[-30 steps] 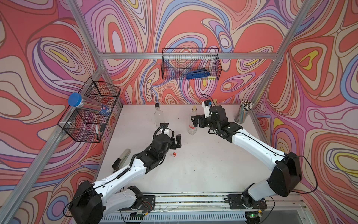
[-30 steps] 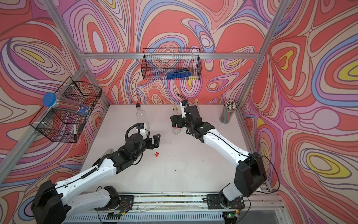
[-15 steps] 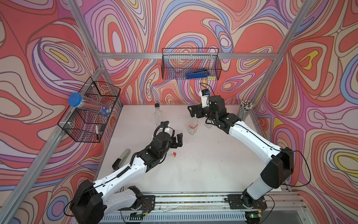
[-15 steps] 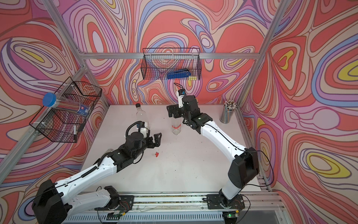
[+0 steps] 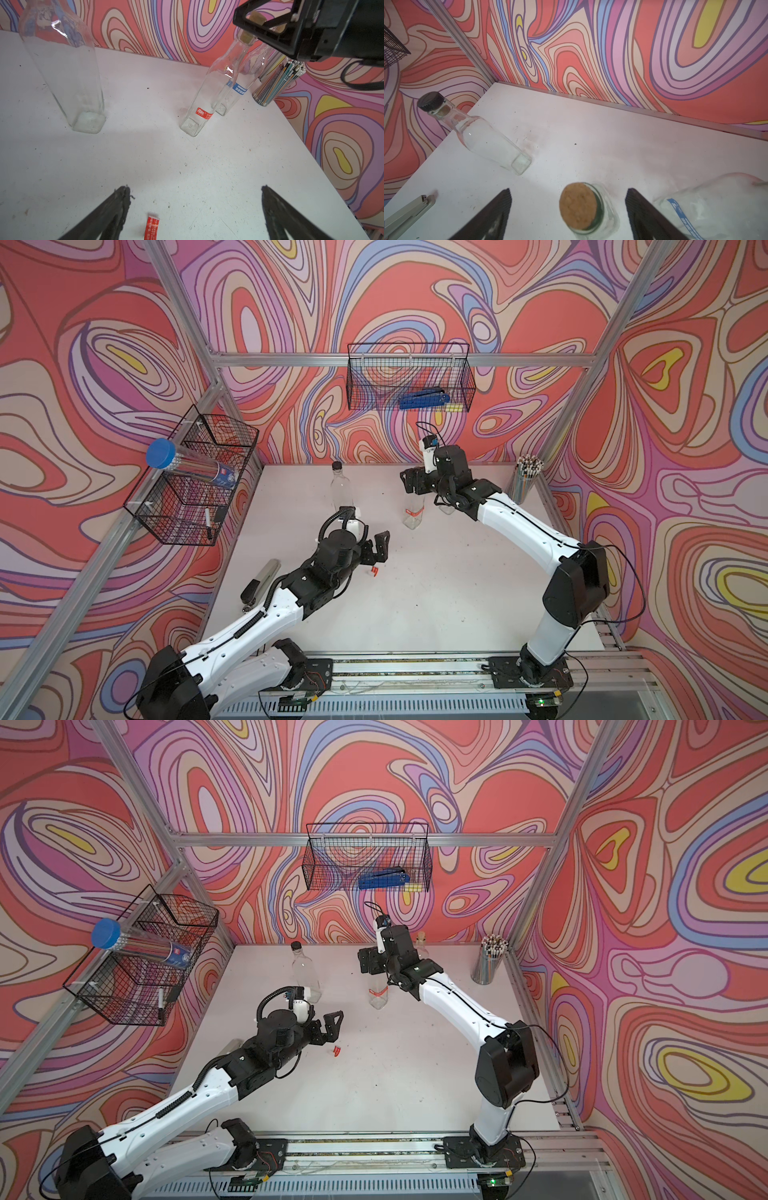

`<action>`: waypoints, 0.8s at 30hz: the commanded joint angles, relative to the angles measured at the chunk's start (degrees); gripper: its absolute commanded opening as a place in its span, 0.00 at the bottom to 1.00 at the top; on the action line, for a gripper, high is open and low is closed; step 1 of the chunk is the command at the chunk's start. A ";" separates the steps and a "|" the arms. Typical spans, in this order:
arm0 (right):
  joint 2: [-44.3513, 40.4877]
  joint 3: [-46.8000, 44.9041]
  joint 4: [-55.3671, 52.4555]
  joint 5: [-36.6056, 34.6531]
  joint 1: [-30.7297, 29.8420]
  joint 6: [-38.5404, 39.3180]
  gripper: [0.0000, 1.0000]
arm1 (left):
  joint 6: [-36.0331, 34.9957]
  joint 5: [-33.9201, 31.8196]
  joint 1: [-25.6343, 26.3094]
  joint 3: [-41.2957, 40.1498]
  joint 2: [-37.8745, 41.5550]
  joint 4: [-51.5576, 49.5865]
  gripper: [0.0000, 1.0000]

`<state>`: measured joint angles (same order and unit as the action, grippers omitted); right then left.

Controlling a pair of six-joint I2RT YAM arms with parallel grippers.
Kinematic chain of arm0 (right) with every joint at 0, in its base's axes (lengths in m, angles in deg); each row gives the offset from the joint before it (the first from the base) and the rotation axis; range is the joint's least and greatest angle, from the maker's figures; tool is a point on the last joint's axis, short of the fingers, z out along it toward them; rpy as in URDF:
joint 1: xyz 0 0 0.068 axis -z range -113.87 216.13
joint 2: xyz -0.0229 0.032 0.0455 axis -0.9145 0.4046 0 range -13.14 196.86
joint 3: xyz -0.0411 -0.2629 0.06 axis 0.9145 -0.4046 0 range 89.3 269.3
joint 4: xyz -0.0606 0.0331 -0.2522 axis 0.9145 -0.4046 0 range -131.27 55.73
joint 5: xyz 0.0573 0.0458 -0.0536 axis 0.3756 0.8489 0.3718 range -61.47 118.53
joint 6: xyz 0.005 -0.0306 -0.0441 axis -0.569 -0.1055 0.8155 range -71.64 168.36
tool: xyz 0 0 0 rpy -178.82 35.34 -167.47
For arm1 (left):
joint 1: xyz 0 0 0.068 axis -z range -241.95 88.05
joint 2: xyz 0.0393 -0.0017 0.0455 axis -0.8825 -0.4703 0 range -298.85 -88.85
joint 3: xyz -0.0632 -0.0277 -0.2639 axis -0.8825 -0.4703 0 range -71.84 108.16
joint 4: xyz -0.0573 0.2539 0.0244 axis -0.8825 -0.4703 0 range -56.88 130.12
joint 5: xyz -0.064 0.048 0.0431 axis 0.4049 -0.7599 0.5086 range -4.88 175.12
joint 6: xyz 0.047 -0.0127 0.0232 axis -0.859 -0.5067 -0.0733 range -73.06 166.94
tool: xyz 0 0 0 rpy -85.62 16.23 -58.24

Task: Remove the label from the bottle
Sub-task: Pick up the bottle from the center of the board.

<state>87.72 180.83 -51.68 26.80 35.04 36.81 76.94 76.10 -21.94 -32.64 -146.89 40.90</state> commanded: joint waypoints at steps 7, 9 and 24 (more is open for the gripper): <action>3.51 -2.01 2.89 -1.04 0.18 1.31 0.81 | 1.01 1.72 -0.46 -0.46 -1.67 1.54 1.00; 3.97 -2.31 3.38 -1.31 0.21 1.66 0.80 | 1.42 1.72 -0.46 -0.78 -1.77 1.81 1.00; 3.51 -5.01 7.11 -1.23 0.19 3.47 0.24 | 0.91 3.00 -0.46 1.66 -4.96 1.98 1.00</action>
<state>91.54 177.22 -45.23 25.48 35.30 39.69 77.59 78.55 -22.20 -32.62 -151.30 41.99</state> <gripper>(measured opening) 0.330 0.998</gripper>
